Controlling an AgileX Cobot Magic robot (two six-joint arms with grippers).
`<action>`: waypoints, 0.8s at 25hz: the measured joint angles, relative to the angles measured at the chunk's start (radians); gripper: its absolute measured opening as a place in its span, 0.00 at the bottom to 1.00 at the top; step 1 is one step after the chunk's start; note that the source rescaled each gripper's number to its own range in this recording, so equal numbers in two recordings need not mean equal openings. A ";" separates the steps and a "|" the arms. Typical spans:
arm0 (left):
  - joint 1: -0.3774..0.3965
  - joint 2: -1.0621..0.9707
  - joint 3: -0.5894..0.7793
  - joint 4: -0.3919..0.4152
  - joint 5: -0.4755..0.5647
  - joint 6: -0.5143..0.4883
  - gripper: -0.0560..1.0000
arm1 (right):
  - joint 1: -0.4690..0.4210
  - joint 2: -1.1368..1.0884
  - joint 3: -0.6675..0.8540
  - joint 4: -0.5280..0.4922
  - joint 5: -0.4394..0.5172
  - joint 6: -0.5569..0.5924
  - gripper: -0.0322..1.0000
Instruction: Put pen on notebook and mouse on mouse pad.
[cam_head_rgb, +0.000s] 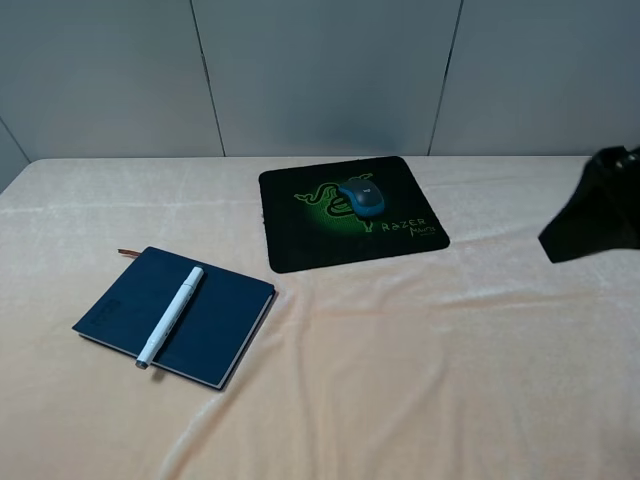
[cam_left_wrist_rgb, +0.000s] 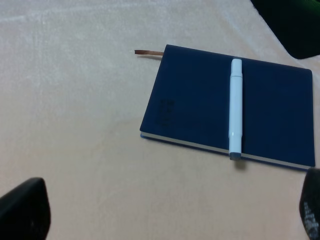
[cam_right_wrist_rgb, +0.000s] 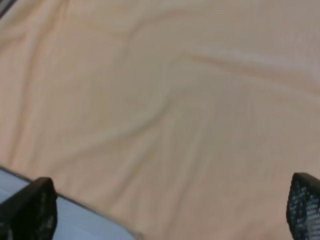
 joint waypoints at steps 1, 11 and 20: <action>0.000 0.000 0.000 0.000 0.000 0.000 1.00 | 0.000 -0.049 0.024 0.000 0.000 0.001 1.00; 0.000 0.000 0.000 0.000 0.000 0.000 1.00 | 0.000 -0.462 0.249 0.000 0.003 0.002 1.00; 0.000 0.000 0.000 0.000 0.000 0.000 1.00 | 0.000 -0.768 0.443 -0.003 -0.174 -0.018 1.00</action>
